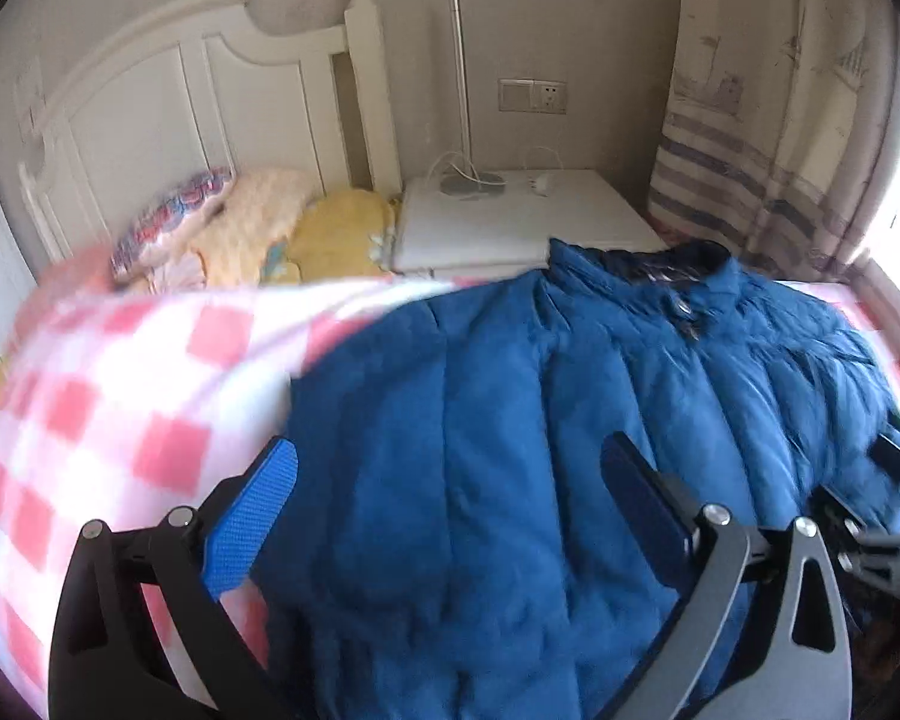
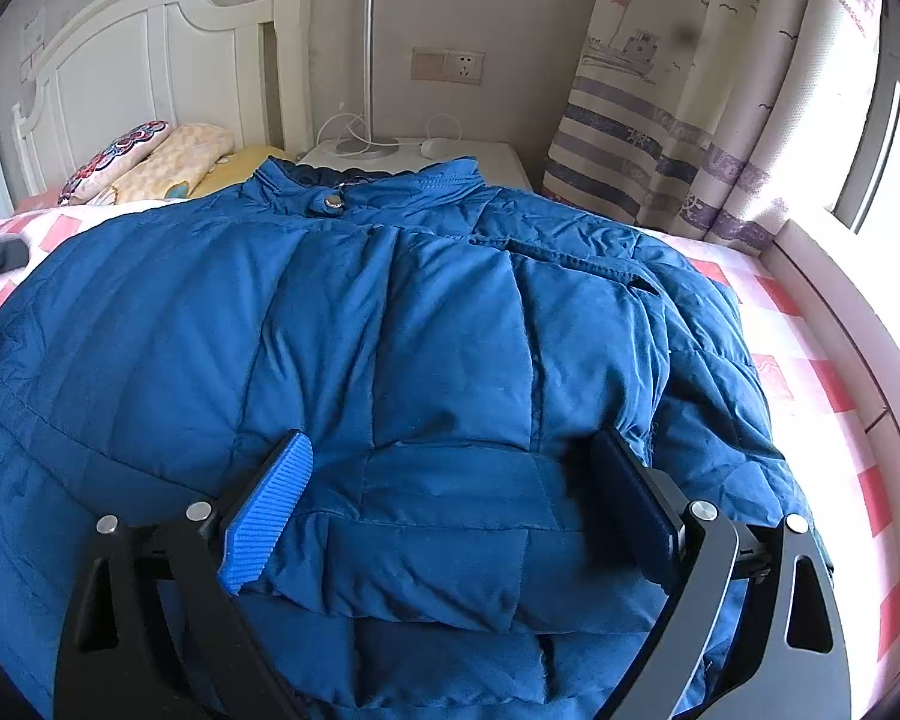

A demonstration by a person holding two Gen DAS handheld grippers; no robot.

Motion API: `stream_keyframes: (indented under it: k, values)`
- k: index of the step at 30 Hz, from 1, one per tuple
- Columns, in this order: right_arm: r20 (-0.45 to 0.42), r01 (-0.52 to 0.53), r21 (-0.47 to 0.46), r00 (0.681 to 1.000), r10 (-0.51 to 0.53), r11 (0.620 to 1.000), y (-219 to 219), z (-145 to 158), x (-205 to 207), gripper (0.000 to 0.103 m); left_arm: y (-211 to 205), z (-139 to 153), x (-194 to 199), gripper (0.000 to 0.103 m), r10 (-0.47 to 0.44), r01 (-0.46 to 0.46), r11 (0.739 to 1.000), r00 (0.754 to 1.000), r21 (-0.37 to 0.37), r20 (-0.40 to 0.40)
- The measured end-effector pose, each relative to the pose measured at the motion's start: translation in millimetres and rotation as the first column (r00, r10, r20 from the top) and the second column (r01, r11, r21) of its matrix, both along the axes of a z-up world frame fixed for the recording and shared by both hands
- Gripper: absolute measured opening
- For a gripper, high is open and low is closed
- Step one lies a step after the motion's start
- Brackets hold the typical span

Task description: Fold large clothes

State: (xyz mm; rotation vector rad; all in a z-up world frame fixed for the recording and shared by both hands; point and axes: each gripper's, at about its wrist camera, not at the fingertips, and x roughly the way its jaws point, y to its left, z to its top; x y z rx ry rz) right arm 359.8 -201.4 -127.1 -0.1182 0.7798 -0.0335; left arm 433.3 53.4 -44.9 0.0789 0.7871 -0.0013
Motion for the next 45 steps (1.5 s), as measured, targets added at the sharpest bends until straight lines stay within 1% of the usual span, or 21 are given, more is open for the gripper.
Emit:
stream_keyframes:
  k: [2, 4, 5, 6, 10, 15, 17, 19, 21, 22, 24, 26, 27, 30, 33, 36, 38, 40, 42, 43, 45]
  values:
    - [0.0, 0.001, 0.0, 1.0, -0.001, 1.0, 0.2, -0.1, -0.1, 0.091, 2.3, -17.5, 27.5, 0.1, 0.017, -0.016, 1.0, 0.996, 0.008, -0.088]
    - [0.0, 0.0, 0.002, 1.0, 0.0, 1.0, 0.2, -0.1, 0.1, 0.091, 8.1, -49.9, 50.7, 0.101, 0.044, -0.042, 0.999, 0.98, 0.013, -0.196]
    - [0.0, -0.002, 0.004, 1.0, 0.002, 1.0, 0.3, -0.3, 0.0, 0.091, 10.9, -62.3, 54.2, 0.101, 0.025, -0.028, 1.0, 0.979, -0.011, -0.205]
    - [0.001, -0.004, 0.005, 1.0, 0.004, 1.0, 0.4, -0.2, 0.0, 0.091, 12.5, -66.2, 52.2, 0.101, 0.016, -0.02, 1.0, 0.986, -0.02, -0.169]
    - [0.0, -0.005, 0.011, 1.0, 0.005, 1.0, 0.2, 0.2, 0.4, 0.091, 5.9, -67.2, 43.6, 0.101, 0.029, -0.027, 0.999, 0.99, 0.022, -0.136]
    - [-0.001, -0.006, 0.017, 1.0, 0.006, 1.0, -0.3, 0.0, 0.3, 0.092, 8.0, -64.2, 38.4, 0.101, 0.033, -0.032, 0.999, 0.992, 0.006, -0.121]
    - [-0.001, -0.005, 0.016, 1.0, 0.005, 1.0, -0.2, 0.2, 0.2, 0.092, 7.9, -59.7, 37.4, 0.1, 0.06, -0.058, 0.998, 0.992, 0.026, -0.108]
    - [-0.001, -0.006, 0.017, 1.0, 0.006, 1.0, -0.7, 0.5, 0.3, 0.092, 4.6, -43.5, 18.0, 0.1, 0.082, -0.081, 0.996, 0.996, 0.043, -0.036]
    - [-0.001, -0.007, 0.018, 1.0, 0.007, 1.0, -0.9, 0.3, 0.2, 0.092, -3.3, -26.9, -11.2, 0.1, 0.024, -0.024, 1.0, 1.0, 0.006, 0.019]
    - [0.0, -0.007, 0.018, 1.0, 0.007, 1.0, -0.2, 0.3, 0.2, 0.092, -7.9, -23.9, -20.8, 0.1, 0.004, -0.004, 1.0, 1.0, 0.008, 0.025]
    - [0.0, -0.008, 0.018, 1.0, 0.008, 1.0, -0.8, 0.5, 0.3, 0.092, -18.1, -26.5, -37.4, 0.1, -0.034, 0.033, 0.999, 0.999, 0.043, 0.017]
    - [0.0, -0.008, 0.018, 1.0, 0.008, 1.0, -1.0, 0.7, 0.2, 0.092, -27.2, -46.0, -44.8, 0.101, -0.066, 0.069, 0.993, 0.997, 0.101, -0.036]
    - [0.0, -0.008, 0.018, 1.0, 0.008, 1.0, -1.0, 0.9, 0.1, 0.092, -27.0, -56.9, -47.4, 0.101, -0.081, 0.084, 0.99, 0.996, 0.109, -0.03]
    - [0.009, -0.006, 0.008, 1.0, 0.006, 1.0, 0.2, 1.8, -1.7, 0.093, -18.0, -58.6, -46.4, 0.101, -0.079, 0.081, 0.996, 0.996, 0.042, -0.041]
    - [0.036, 0.007, 0.033, 0.999, -0.008, 0.999, -2.3, 8.1, -8.8, 0.093, -21.2, -61.3, -45.7, 0.101, -0.077, 0.08, 0.995, 0.996, 0.065, -0.041]
    - [0.123, 0.023, 0.1, 0.992, -0.035, 0.995, -5.4, 32.0, -19.0, 0.093, -24.5, -61.9, -47.2, 0.101, -0.073, 0.076, 0.993, 0.997, 0.086, -0.04]
    - [0.143, 0.012, 0.088, 0.989, -0.025, 0.996, -3.0, 46.0, -12.1, 0.093, -22.5, -62.4, -45.6, 0.101, -0.073, 0.077, 0.994, 0.996, 0.081, -0.042]
    - [0.118, 0.019, 0.026, 0.993, -0.022, 0.999, -0.6, 51.8, 6.2, 0.093, -21.6, -62.2, -43.9, 0.101, -0.074, 0.077, 0.994, 0.996, 0.079, -0.042]
    - [0.073, 0.038, -0.033, 0.997, -0.036, 0.999, -1.6, 47.0, 28.0, 0.093, -20.9, -62.3, -43.3, 0.101, -0.074, 0.077, 0.994, 0.996, 0.076, -0.042]
    - [0.031, 0.039, -0.035, 0.999, -0.038, 0.999, -5.2, 38.2, 41.6, 0.093, -20.6, -62.5, -43.2, 0.101, -0.074, 0.077, 0.994, 0.996, 0.074, -0.042]
    - [-0.044, 0.026, -0.003, 0.999, -0.027, 1.0, -14.0, 13.6, 59.5, 0.099, -19.8, -62.3, -43.4, 0.101, -0.075, 0.078, 0.994, 0.996, 0.071, -0.042]
